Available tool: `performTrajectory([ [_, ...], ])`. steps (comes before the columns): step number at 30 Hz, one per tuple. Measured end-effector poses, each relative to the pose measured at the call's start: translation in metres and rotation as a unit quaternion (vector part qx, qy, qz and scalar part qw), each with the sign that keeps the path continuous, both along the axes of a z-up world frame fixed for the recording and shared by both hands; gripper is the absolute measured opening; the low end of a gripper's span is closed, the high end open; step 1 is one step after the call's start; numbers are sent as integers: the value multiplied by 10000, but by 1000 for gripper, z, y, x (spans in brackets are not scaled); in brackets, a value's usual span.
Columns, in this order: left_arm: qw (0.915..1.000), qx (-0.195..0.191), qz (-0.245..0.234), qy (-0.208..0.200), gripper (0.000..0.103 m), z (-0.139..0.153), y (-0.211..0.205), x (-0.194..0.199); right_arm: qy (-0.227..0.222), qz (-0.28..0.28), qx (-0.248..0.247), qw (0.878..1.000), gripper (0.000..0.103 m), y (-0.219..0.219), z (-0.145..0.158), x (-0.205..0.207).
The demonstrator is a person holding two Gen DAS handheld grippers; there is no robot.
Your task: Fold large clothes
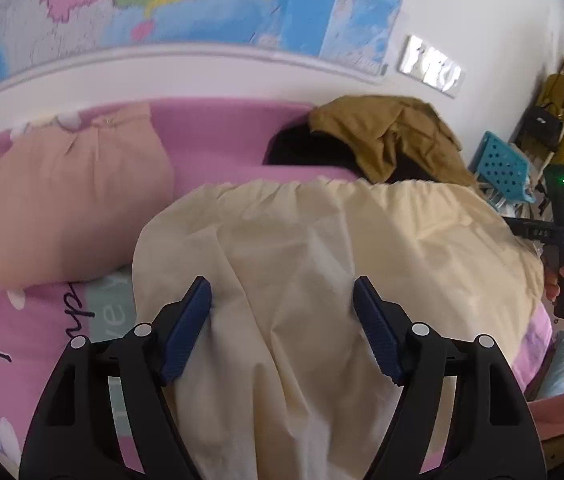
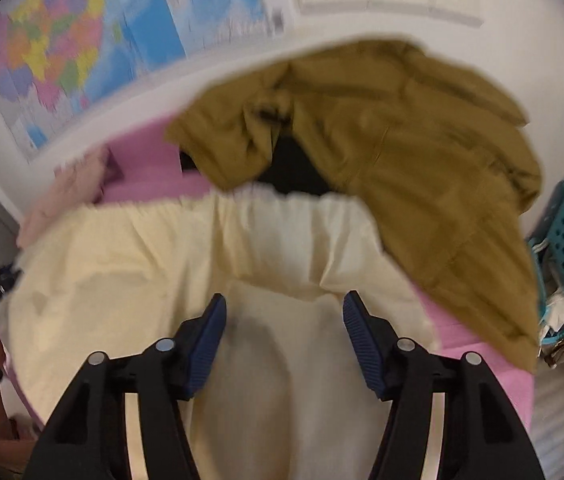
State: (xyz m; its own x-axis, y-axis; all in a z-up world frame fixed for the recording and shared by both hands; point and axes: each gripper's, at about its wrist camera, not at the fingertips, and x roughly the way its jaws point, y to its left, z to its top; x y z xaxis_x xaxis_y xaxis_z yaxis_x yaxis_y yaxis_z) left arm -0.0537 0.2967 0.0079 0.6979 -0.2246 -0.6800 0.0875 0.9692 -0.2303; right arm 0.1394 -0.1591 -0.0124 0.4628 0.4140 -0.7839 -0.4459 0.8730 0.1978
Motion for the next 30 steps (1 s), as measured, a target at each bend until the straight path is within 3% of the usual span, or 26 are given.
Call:
performTrajectory([
  [1,10000,-2,15,59,74,-5,2,3,27,48,-26,10000,19,1,-3,4],
  [2,9999,-36,63,141,74,-9,5,5,54,-60,-140,9999,6,-1,-8,8],
  [5,9994,-159,128,274,74,-19,13,8,-258,-375,-15,9990,3,-22,6,8],
  [8,9994,-185,132,254,74,-22,14,7,-610,-897,128,9940,3,-48,21,4],
  [12,9991,-180,188,340,75,-26,15,12,-89,-864,73,9962,6,-43,-16,17],
  [14,9989,-155,223,370,75,-24,15,12,2,-795,-102,9968,21,-38,-21,16],
  [15,9990,-116,258,346,75,-21,15,9,-67,-845,14,9964,26,-42,-13,12],
  [17,9992,-91,320,239,73,-12,15,1,-284,-905,525,9941,47,-58,9,-1],
  [21,9995,-46,170,-264,73,16,7,-21,-938,-584,840,9903,45,-60,51,-35],
  [24,9989,126,-38,-457,73,25,-7,-23,-1060,-127,628,9923,40,-35,53,-45],
  [28,9997,256,61,13,72,-8,-12,-2,-763,-59,-47,9971,40,-4,8,-23],
  [30,9993,277,183,168,75,-29,-9,4,-232,-83,333,9991,40,-12,-24,-5],
])
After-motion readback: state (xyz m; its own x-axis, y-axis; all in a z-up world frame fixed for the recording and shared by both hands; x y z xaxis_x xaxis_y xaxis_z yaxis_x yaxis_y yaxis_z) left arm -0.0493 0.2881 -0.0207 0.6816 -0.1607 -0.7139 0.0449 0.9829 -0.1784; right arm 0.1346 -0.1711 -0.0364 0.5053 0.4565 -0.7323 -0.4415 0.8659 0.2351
